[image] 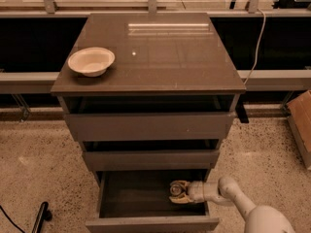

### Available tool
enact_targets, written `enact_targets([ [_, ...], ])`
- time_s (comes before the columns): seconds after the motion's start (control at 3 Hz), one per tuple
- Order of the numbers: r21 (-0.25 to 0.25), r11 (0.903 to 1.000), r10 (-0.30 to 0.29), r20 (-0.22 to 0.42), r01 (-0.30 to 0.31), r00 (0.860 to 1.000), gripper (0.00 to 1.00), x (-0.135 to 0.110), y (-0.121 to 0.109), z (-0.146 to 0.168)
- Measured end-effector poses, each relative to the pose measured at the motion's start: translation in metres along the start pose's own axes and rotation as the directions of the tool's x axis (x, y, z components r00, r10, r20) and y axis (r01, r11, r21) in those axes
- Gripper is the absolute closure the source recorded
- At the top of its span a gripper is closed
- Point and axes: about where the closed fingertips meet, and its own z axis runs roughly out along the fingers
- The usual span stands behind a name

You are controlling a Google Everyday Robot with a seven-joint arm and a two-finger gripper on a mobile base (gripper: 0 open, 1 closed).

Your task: Place green can into bottom drawer

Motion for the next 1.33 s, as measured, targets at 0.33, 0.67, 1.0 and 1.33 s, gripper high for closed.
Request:
enact_targets([
  [0.33,-0.014,0.9998,-0.016,-0.064,0.015,0.998,0.75,0.0159,0.0033,0.0067],
  [0.67,-0.017,0.9998,-0.014,-0.059,0.013,0.998,0.52,0.0153,0.0045,0.0092],
  [1.0,-0.021,0.9997,-0.012,-0.057,0.011,0.998,0.28,0.0154,0.0059,0.0118],
  [1.33,-0.027,0.9996,-0.010,-0.053,0.009,0.999,0.00,0.0154,0.0082,0.0162],
])
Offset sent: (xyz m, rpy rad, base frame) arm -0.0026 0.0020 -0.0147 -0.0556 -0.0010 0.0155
